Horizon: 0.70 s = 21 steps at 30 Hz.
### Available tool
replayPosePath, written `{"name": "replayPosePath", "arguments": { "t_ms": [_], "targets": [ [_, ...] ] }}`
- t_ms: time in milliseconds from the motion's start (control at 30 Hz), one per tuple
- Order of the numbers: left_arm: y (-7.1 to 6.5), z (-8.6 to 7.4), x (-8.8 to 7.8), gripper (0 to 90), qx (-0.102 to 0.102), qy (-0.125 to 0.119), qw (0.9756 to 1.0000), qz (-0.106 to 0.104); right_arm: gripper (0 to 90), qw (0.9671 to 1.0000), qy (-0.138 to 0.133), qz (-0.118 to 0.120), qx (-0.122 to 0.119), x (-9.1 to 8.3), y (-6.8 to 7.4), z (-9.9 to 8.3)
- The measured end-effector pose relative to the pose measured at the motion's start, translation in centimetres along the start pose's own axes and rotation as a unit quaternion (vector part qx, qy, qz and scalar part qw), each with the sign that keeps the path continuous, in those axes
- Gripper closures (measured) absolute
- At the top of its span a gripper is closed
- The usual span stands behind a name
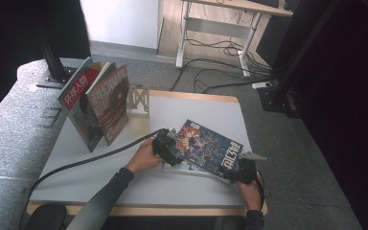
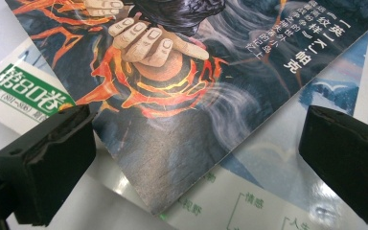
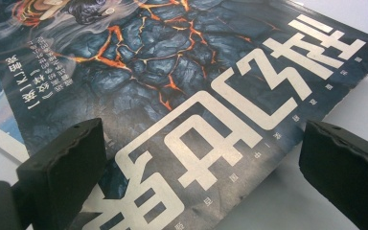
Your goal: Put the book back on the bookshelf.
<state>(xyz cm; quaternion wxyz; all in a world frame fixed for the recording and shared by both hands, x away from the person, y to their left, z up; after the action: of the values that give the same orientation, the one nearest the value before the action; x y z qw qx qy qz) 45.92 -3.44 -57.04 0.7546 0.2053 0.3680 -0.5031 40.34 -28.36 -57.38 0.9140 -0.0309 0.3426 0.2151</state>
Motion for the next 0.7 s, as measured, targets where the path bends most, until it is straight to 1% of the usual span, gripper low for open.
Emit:
{"name": "replayPosePath", "arguments": {
  "t_ms": [133,267,367,467,500,567,600,700],
  "targets": [
    [-0.1,-0.4,-0.3,0.0,0.000,0.007,0.9999,0.009,2.5,1.0000,0.001,0.003,-0.005,0.2,0.3,0.1],
    [-0.2,-0.8,-0.7,0.0,-0.005,0.013,0.9998,0.011,2.4,0.9999,0.003,0.008,-0.010,0.3,0.7,0.2],
    [-0.2,-1.2,-1.2,0.0,-0.013,0.008,0.9999,0.005,2.4,0.9998,0.003,0.012,-0.015,0.5,1.1,0.3],
    [-0.3,-1.7,-1.8,0.0,-0.025,0.006,0.9997,-0.004,2.4,0.9996,0.004,0.016,-0.021,0.7,1.5,0.4],
    [-0.3,-1.9,-2.0,0.0,-0.024,0.006,0.9997,-0.005,2.4,0.9996,0.004,0.018,-0.023,0.7,1.7,0.5],
    [-0.5,-2.1,-2.2,0.0,-0.028,0.001,0.9995,-0.011,1.3,0.9995,0.005,0.014,-0.029,0.8,1.9,0.6],
    [-0.7,-2.2,-2.3,0.0,-0.028,0.000,0.9995,-0.011,1.1,0.9994,0.006,0.012,-0.031,0.8,2.0,0.6],
    [-1.1,-2.6,-2.4,0.0,-0.018,0.003,0.9998,-0.001,1.0,0.9992,0.007,0.008,-0.037,0.8,2.0,0.7]
  ]
}}
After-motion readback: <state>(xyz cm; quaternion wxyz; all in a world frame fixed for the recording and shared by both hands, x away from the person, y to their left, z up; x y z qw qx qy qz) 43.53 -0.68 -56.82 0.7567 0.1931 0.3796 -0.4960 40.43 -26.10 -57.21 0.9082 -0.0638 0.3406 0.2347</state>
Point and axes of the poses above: each handheld gripper's, and its own axes: x roughly forward along the jaws, z roughly out of its top, y roughly to its left, the point moved 8 cm from there along x, roughly forward along the jaws, and after that the axes turned 2 degrees about -x, right-handed, at the moved point
